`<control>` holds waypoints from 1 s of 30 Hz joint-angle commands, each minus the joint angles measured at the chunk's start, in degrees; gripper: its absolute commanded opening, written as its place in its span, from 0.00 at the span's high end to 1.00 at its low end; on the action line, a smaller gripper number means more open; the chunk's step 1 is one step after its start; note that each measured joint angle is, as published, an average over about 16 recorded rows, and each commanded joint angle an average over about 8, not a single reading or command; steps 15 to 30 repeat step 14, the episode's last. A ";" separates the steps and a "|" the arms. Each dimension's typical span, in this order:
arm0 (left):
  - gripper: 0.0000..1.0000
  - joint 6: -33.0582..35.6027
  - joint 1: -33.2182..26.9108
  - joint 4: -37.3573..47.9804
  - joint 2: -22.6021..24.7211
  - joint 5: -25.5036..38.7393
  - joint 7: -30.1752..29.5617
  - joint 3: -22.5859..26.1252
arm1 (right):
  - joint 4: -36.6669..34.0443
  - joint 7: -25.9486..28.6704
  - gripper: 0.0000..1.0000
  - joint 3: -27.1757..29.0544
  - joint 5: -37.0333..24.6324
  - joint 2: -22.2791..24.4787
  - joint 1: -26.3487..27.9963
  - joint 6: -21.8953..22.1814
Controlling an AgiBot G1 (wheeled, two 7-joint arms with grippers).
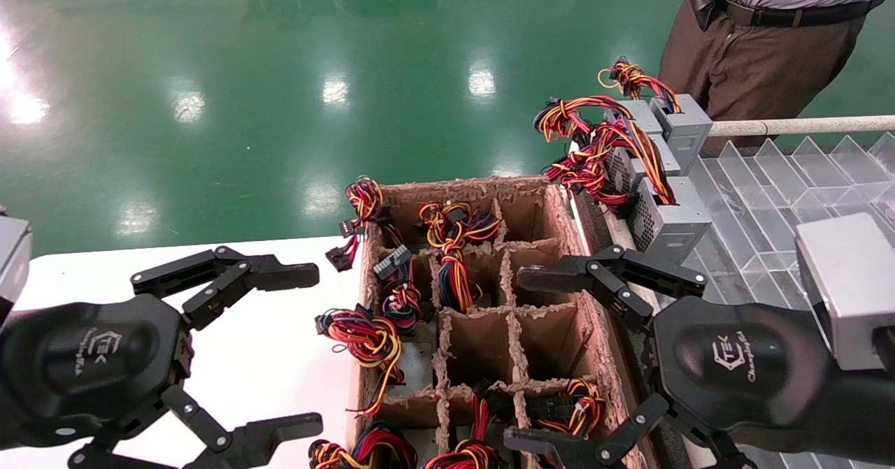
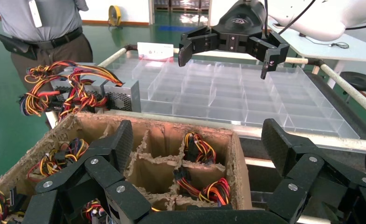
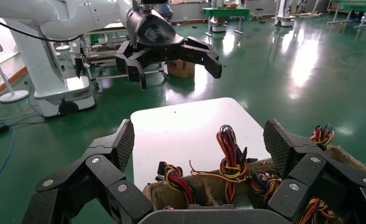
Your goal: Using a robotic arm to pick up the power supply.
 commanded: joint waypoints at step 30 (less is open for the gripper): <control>0.00 0.00 0.00 0.00 0.00 0.00 0.00 0.00 | 0.00 0.00 0.00 0.00 0.00 0.00 0.00 0.00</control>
